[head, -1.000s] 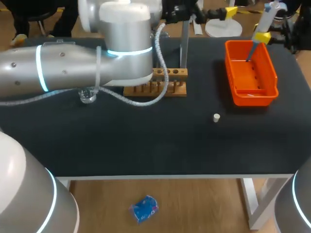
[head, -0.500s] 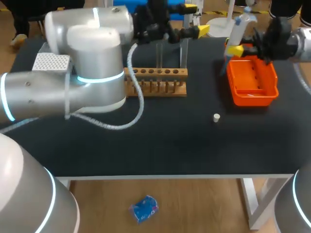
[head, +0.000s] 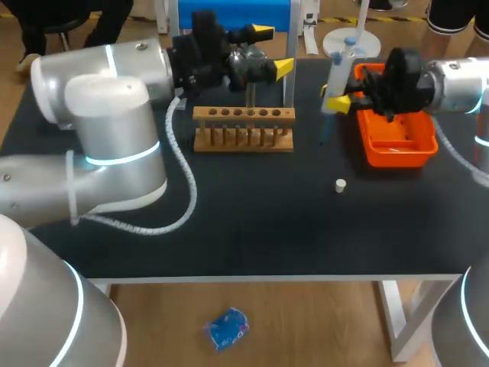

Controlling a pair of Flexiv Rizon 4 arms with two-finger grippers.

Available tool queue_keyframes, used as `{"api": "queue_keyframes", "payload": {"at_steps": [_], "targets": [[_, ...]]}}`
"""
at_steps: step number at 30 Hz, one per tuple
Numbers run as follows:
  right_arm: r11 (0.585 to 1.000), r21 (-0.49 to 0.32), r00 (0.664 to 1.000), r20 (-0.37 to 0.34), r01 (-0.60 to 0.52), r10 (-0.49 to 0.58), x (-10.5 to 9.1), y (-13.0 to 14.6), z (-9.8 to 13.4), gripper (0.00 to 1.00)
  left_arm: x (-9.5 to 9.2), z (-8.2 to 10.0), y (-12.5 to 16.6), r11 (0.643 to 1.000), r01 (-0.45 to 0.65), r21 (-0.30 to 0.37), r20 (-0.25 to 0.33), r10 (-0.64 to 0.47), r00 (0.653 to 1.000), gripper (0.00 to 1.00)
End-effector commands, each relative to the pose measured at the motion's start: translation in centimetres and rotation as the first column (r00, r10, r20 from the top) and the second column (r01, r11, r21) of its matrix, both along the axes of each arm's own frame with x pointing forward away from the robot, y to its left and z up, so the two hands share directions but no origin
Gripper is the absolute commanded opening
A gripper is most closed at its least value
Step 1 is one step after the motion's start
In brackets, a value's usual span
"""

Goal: Invert the test tube, pick up the pipette, mount the tip to pipette, aspirate from beaker and dispense into the tube, eject the tip, return the pipette, and cap with the stopper.

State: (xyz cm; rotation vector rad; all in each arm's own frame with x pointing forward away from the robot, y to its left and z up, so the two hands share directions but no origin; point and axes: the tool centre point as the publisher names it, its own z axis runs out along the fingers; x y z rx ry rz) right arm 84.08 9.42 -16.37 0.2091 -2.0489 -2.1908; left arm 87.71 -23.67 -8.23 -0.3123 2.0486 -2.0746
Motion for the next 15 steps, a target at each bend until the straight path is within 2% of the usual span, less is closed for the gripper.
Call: {"api": "queue_keyframes", "payload": {"at_steps": [1,3,15], "targets": [[1.000,-0.006,1.000,-0.008,-0.026,0.026,-0.14,1.92,-0.49,0.00,-1.28,-0.83,2.09,0.999,-0.008,-0.045,0.010,0.009,1.000,1.00],[0.999,-0.012,0.999,-0.010,-0.048,0.048,-0.33,2.38,-0.48,0.00,-1.35,-1.29,2.36,0.998,-0.060,-0.003,-0.006,0.060,0.998,1.00],[0.999,-0.012,0.999,-0.010,-0.048,0.048,-0.33,2.38,-0.48,0.00,-1.35,-1.29,2.36,0.998,-0.060,-0.003,-0.006,0.060,0.998,1.00]]}}
